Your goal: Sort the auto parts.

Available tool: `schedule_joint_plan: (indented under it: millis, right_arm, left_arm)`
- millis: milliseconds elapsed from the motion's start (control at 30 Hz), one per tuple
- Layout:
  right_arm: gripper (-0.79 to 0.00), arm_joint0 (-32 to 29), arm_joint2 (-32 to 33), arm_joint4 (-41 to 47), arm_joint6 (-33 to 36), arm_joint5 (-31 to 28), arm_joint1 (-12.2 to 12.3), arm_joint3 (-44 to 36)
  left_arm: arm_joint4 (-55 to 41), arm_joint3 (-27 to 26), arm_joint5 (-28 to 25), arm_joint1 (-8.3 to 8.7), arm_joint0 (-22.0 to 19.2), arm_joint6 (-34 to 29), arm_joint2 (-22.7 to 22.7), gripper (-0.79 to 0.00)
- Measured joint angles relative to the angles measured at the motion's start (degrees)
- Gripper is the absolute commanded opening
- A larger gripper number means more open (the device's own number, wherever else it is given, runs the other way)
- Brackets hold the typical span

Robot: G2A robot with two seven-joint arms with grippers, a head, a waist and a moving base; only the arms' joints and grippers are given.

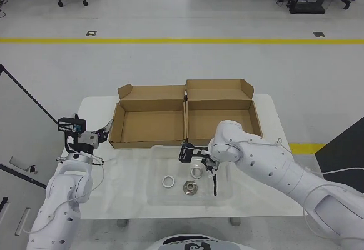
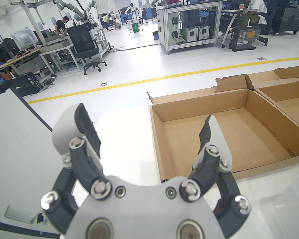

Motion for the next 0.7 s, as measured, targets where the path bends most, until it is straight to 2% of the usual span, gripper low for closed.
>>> schedule_joint_plan:
  millis: [300,500,700]
  right_arm:
    - [-0.785,-2.12,5.21,6.28,1.25,1.25,4.50,-9.84]
    - [-0.785,-5.35,12.41,12.93,-0.62,-0.62,8.84,-15.16]
    - [-0.785,-10.87,21.28,20.04,-4.93,-4.93,13.26,-17.73]
  left_arm:
    - [0.00,0.00,0.00,0.00,0.00,0.00,0.00,0.000]
    - [0.00,0.00,0.00,0.00,0.00,0.00,0.00,0.000]
    - [0.00,0.00,0.00,0.00,0.00,0.00,0.00,0.000]
